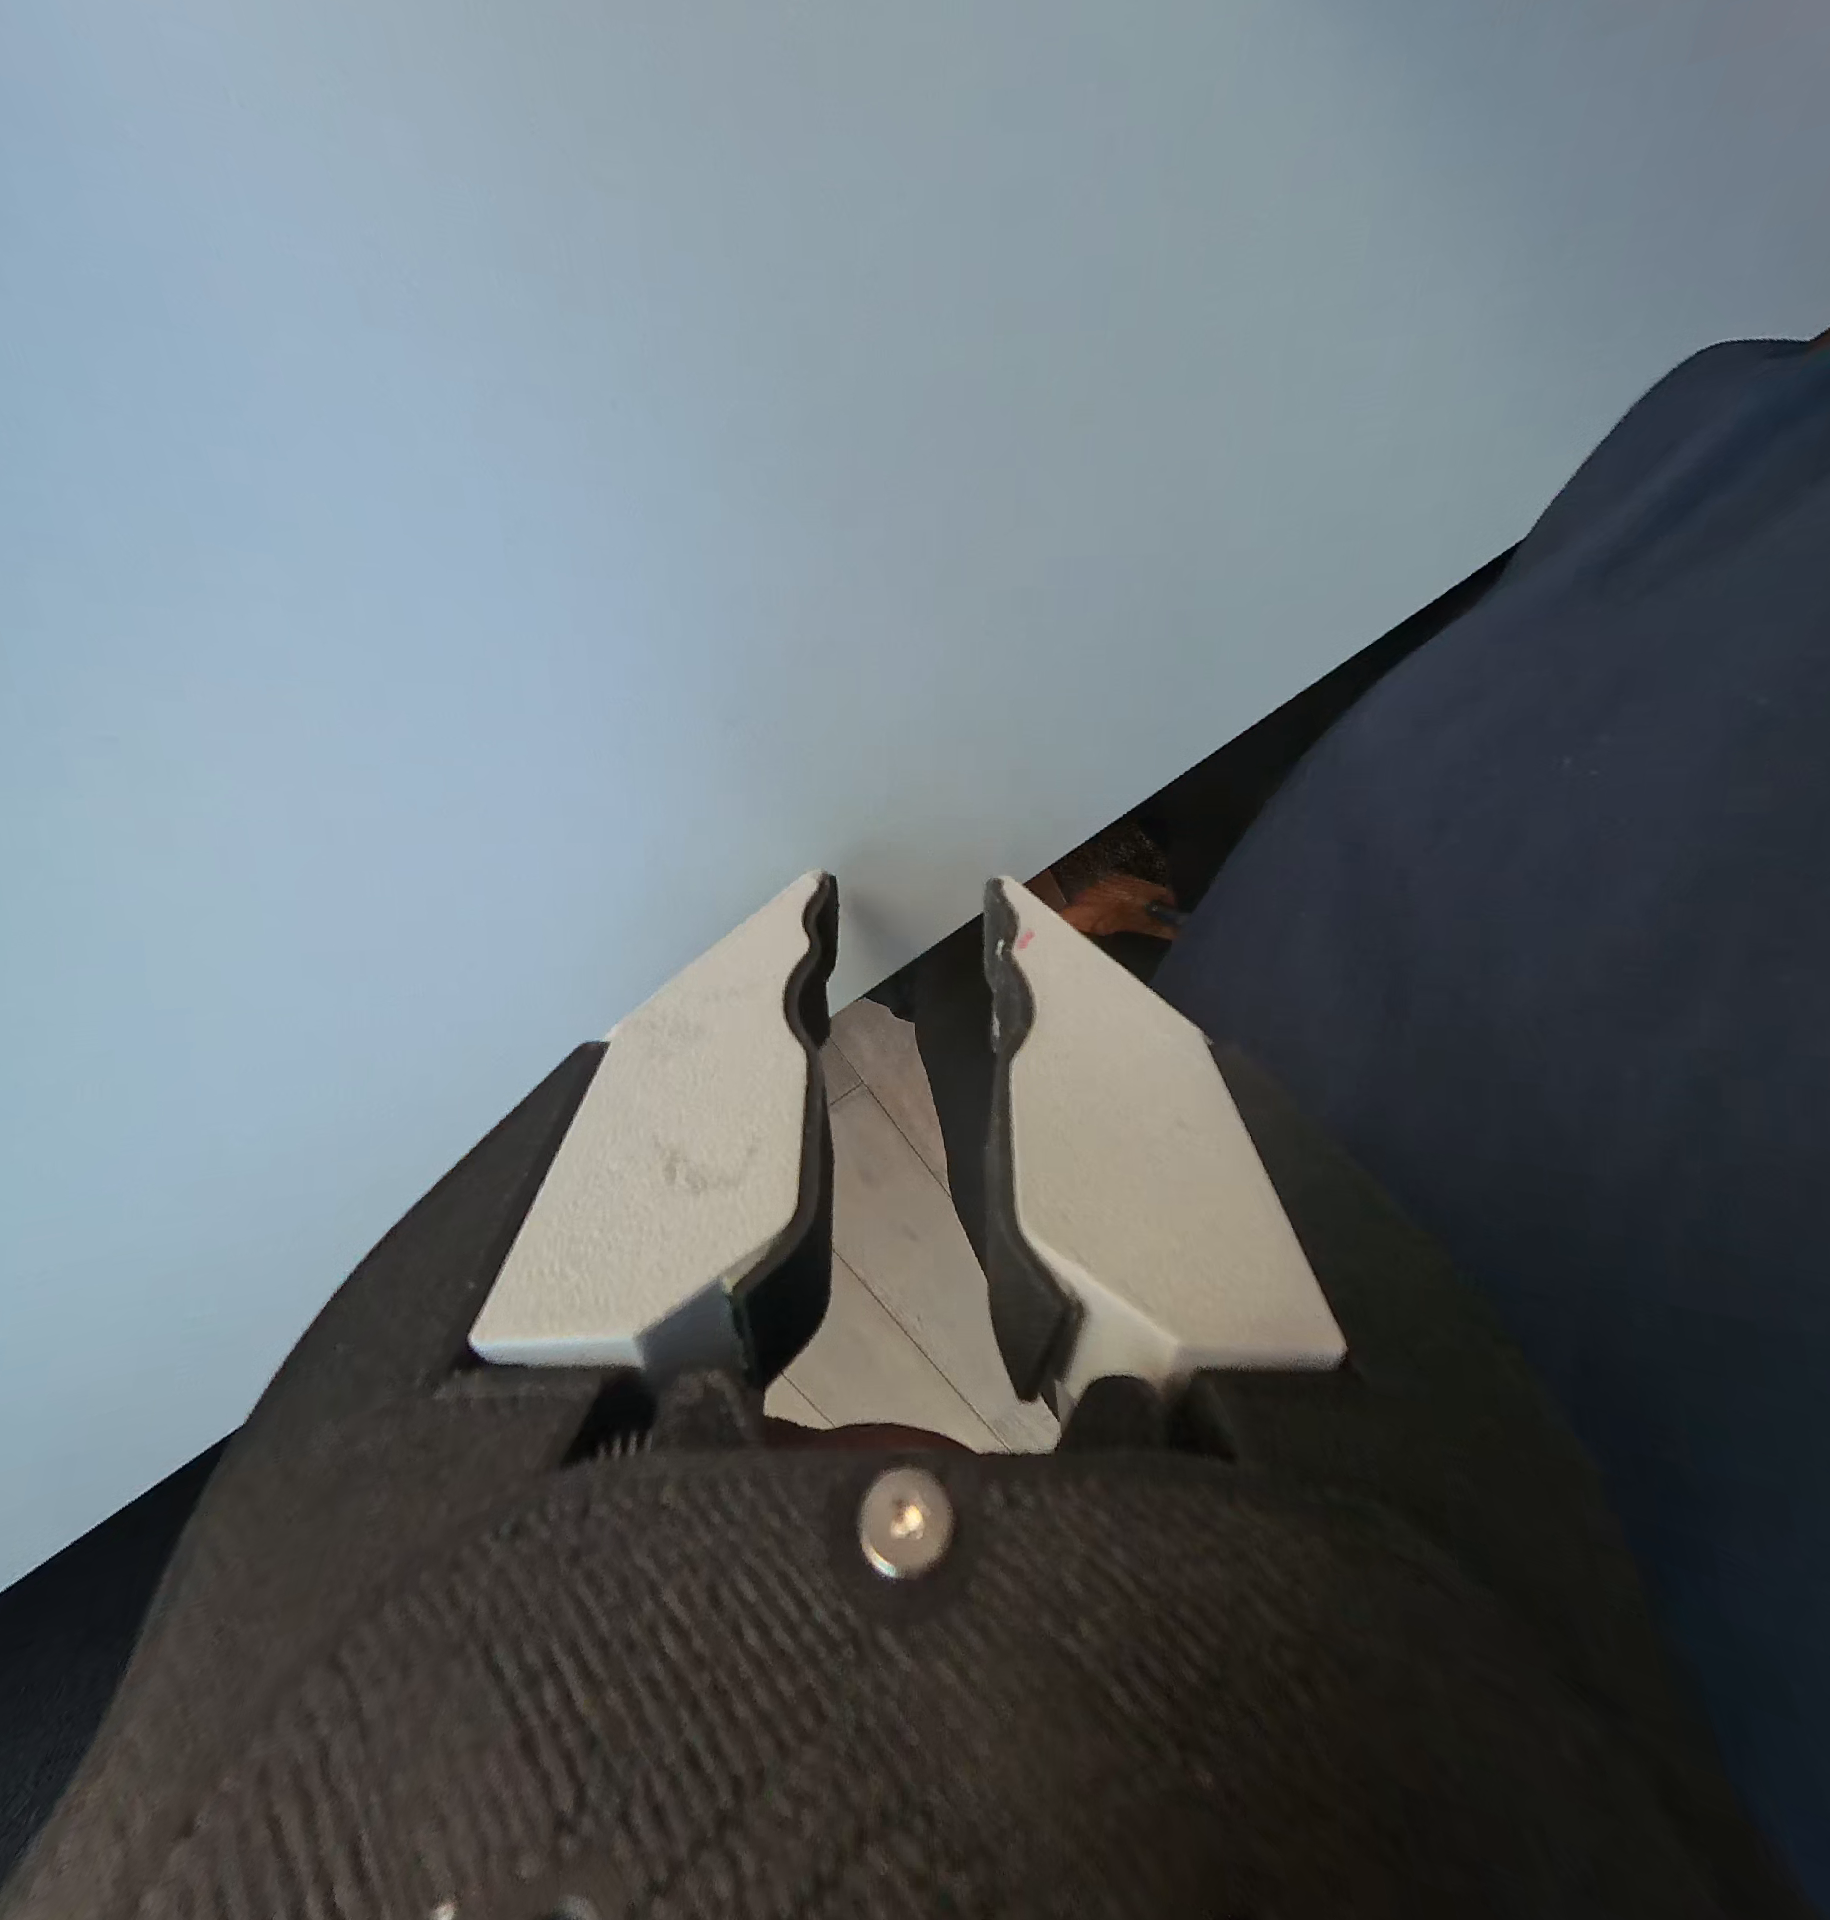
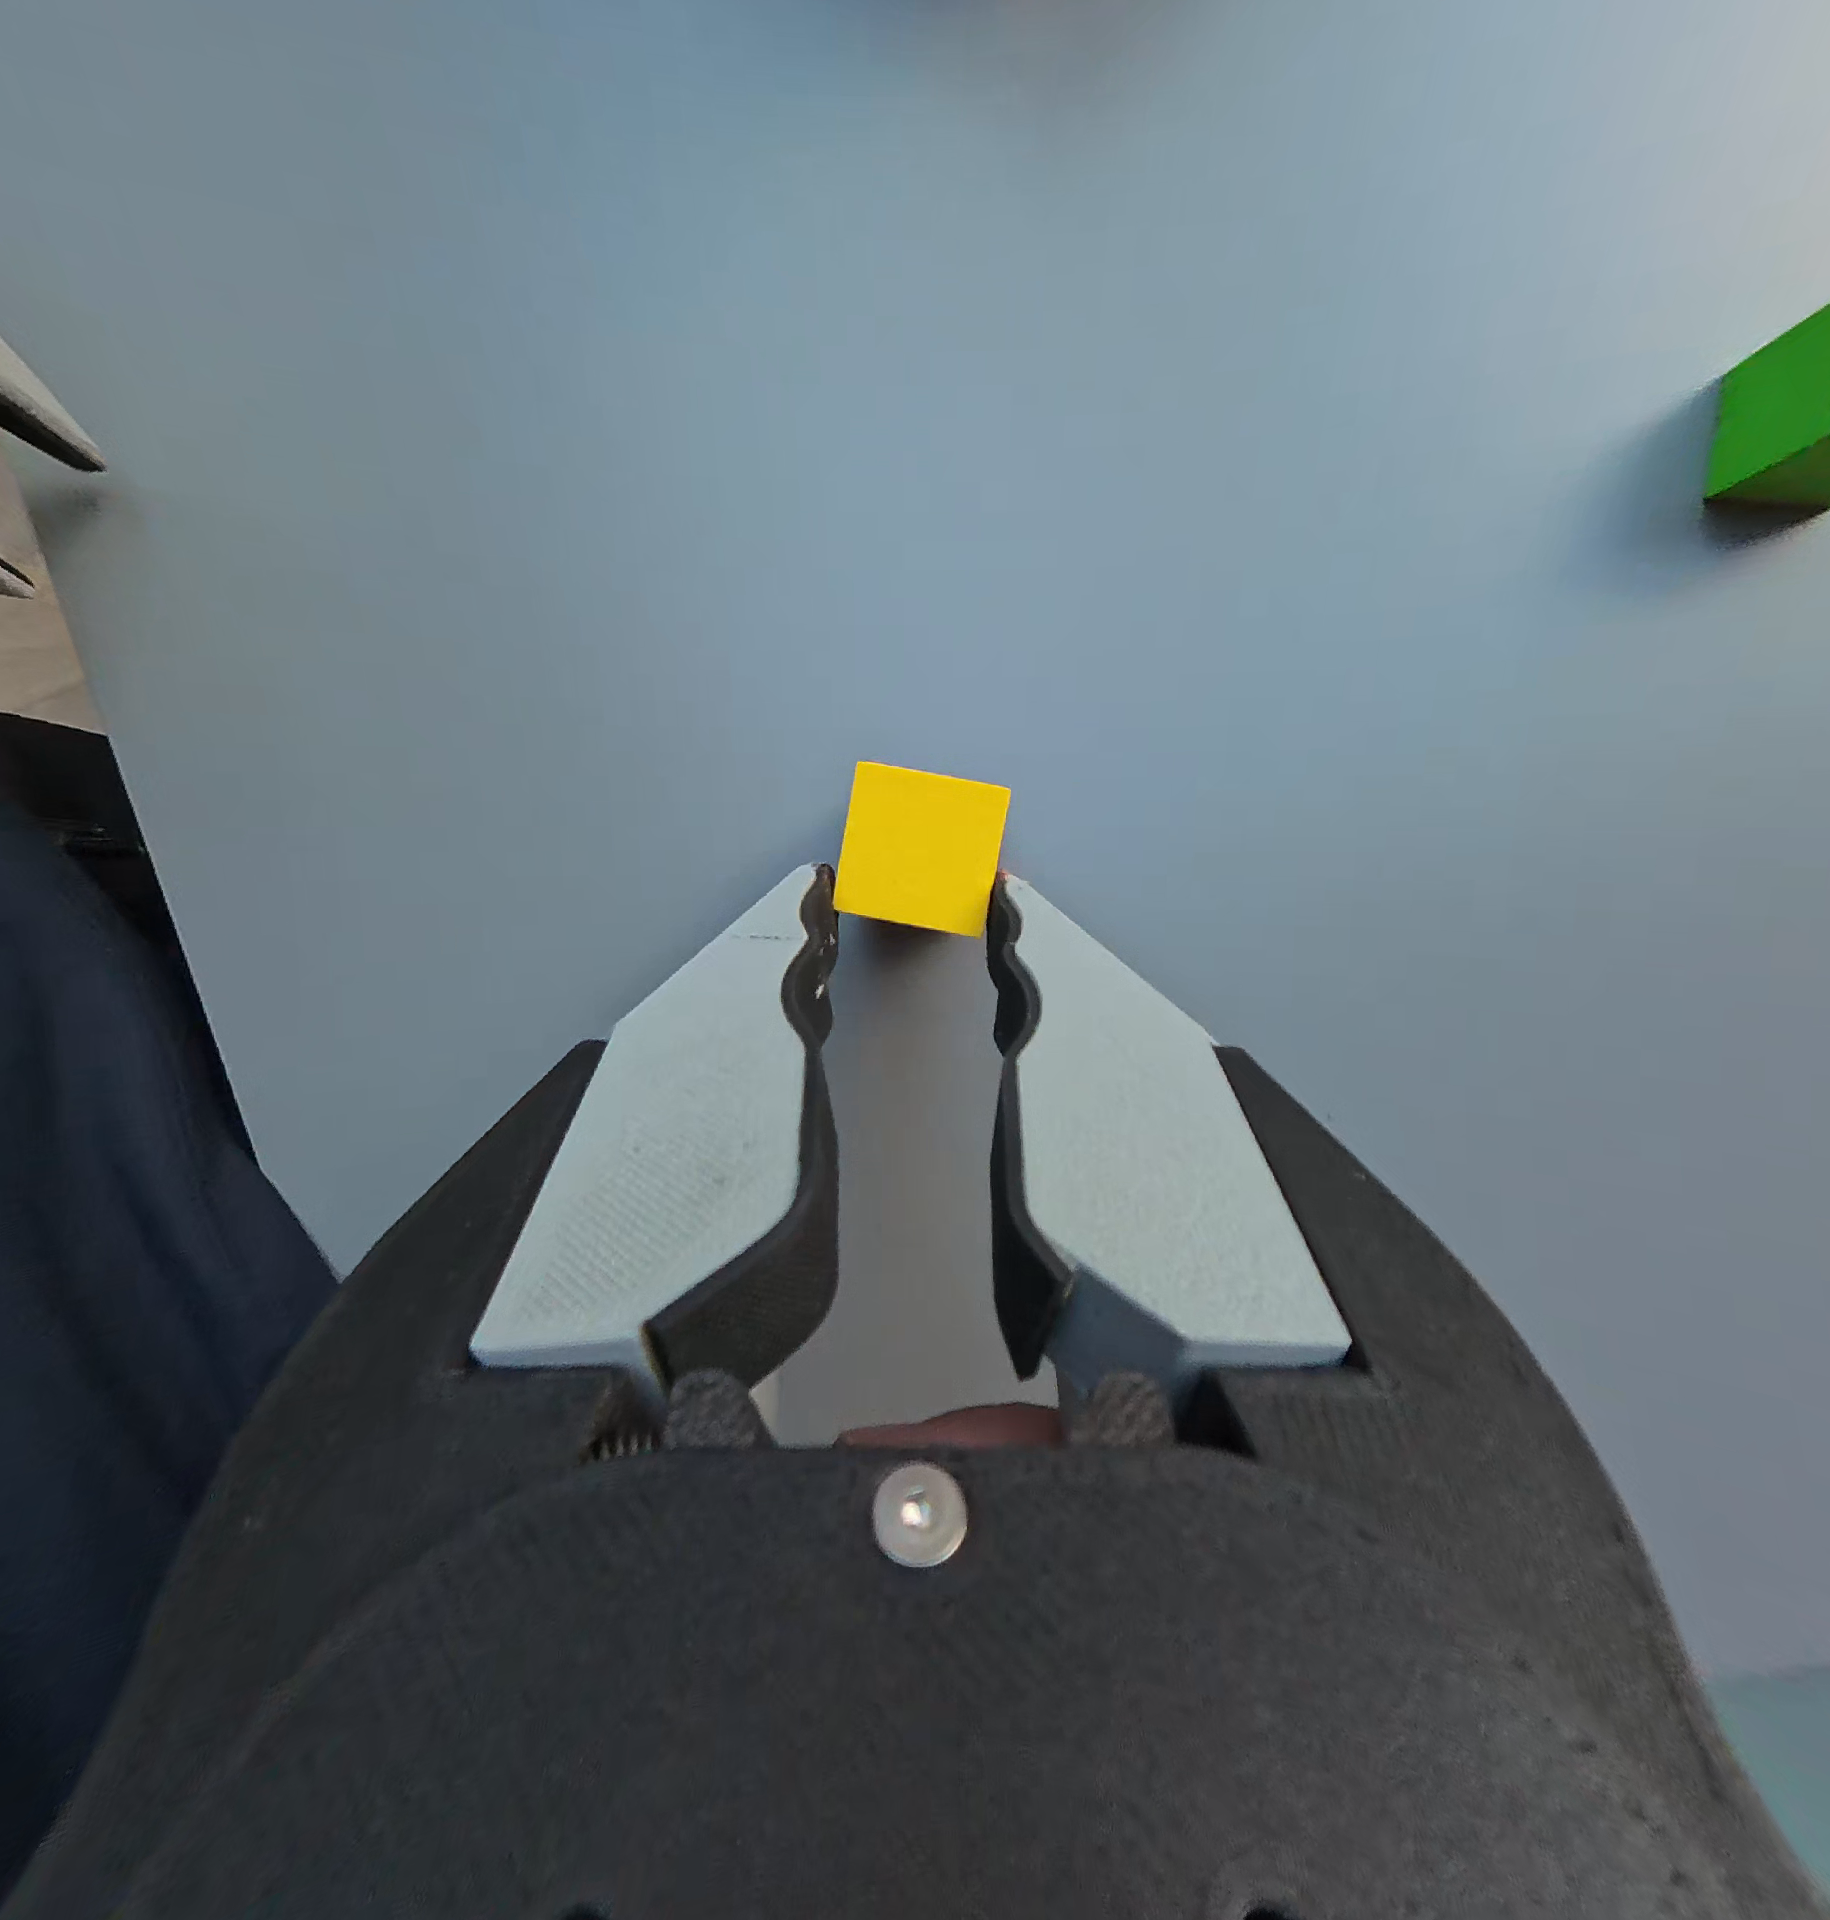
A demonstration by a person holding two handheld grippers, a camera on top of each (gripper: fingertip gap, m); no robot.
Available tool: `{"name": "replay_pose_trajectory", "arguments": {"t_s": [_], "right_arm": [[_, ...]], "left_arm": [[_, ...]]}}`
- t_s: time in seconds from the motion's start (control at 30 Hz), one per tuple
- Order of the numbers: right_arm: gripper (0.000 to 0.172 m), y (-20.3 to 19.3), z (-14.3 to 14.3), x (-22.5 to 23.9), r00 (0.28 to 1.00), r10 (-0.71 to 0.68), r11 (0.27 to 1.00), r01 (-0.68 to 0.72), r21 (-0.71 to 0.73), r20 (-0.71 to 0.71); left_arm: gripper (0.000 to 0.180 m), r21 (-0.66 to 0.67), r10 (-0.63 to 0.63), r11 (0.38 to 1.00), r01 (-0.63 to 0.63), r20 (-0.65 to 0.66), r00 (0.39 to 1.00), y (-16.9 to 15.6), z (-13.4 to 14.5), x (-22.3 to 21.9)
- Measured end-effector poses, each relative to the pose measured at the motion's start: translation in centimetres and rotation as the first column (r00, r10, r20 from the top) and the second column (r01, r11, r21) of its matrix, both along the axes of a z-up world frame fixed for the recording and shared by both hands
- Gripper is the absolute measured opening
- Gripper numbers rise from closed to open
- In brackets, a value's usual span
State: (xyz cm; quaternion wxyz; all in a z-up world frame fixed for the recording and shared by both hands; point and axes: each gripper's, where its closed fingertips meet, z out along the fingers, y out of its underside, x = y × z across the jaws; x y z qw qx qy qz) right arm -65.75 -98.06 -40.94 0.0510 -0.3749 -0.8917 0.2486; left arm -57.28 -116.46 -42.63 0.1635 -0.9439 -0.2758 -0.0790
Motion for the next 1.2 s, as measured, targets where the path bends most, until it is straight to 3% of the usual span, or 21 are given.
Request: {"name": "replay_pose_trajectory", "arguments": {"t_s": [0.07, 0.2, 0.4, 0.47, 0.6, 0.77, 0.83, 0.93, 1.07, 1.2], "right_arm": [[0.027, -0.1, -0.1, 0.0, 1.0, -0.002, 1.0, 0.002, -0.003, -0.002], [0.049, -0.1, 0.0, 0.0, 1.0, -0.012, 1.0, 0.013, -0.02, 0.005], [0.049, 0.1, 7.5, -4.8, 0.985, -0.087, 0.962, 0.045, -0.27, -0.148], [0.048, 2.0, 8.1, -8.1, 0.976, -0.144, 0.954, 0.093, -0.284, -0.165], [0.059, 6.1, 4.3, -14.8, 0.971, -0.213, 0.973, 0.199, -0.12, -0.111], [0.05, 6.1, -0.9, -18.5, 0.988, -0.146, 0.989, 0.148, 0.026, -0.048], [0.025, 5.8, -2.6, -18.3, 0.994, -0.108, 0.993, 0.109, 0.054, -0.011], [0.025, 5.9, -2.6, -17.5, 0.99, -0.139, 0.99, 0.139, -0.003, 0.007], [0.025, 5.5, 1.8, -14.3, 0.98, -0.199, 0.967, 0.191, -0.165, -0.03], [0.025, 3.5, 6.7, -7.3, 0.981, -0.193, 0.937, 0.187, -0.294, 0.007]], "left_arm": [[0.026, -0.001, -0.001, 1.0, 0.001, 0.001, 1.0, 0.0, -0.1, 0.1], [0.026, -0.005, 0.013, 1.0, -0.013, 0.007, 1.0, -0.1, -0.2, 0.3], [0.026, -0.026, 0.068, 0.997, -0.068, 0.013, 0.998, -1.0, -0.1, 0.7], [0.026, -0.038, 0.093, 0.995, -0.092, 0.019, 0.996, -1.3, -0.2, 1.0], [0.026, -0.062, 0.134, 0.989, -0.133, 0.018, 0.991, -1.9, -0.1, 1.7], [0.026, -0.086, 0.178, 0.981, -0.175, 0.019, 0.984, -2.1, 0.0, 2.6], [0.026, -0.083, 0.192, 0.978, -0.19, 0.02, 0.981, -2.0, 0.1, 2.8], [0.026, -0.087, 0.186, 0.979, -0.183, 0.026, 0.982, -1.9, -0.1, 3.2], [0.026, -0.07, 0.158, 0.985, -0.156, 0.027, 0.987, -1.5, -0.2, 3.1], [0.026, -0.04, 0.107, 0.994, -0.106, 0.023, 0.994, -0.7, -0.1, 2.6]]}}
